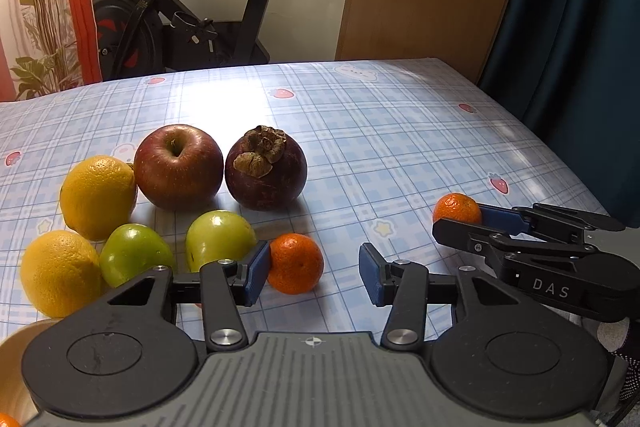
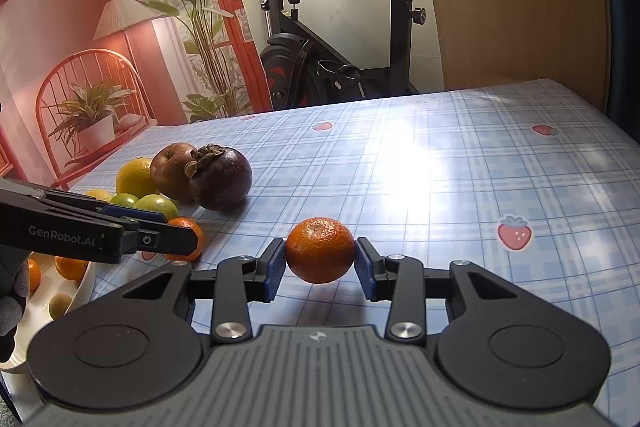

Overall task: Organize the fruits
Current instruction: 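Carry the tangerine in the left gripper to the plate while the right gripper carries its tangerine there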

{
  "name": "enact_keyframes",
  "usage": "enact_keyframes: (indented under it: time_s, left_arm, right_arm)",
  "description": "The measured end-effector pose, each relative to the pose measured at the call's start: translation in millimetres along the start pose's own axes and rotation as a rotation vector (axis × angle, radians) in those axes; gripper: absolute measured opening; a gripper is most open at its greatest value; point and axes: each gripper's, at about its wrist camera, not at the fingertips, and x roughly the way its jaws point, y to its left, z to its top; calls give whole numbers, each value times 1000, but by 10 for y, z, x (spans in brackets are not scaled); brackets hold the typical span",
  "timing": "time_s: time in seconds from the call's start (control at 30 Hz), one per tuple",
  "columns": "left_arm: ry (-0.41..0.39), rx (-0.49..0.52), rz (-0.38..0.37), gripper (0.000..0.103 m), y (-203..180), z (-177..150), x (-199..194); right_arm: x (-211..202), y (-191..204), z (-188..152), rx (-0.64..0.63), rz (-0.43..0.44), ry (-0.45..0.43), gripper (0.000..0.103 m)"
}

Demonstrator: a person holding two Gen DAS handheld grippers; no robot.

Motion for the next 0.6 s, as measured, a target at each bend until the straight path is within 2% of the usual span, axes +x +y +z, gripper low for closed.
enact_keyframes:
  time_s: [0.27, 0.43, 0.6]
  left_arm:
    - [39, -11, -38, 50, 95, -112, -57]
    - [47, -7, -28, 50, 85, -99, -51]
    - [79, -96, 8, 50, 173, -50, 49]
  right_arm:
    - [3, -7, -2, 1, 2, 0, 40]
    - [5, -6, -4, -1, 3, 3, 40]
    - [6, -6, -3, -2, 3, 3, 40]
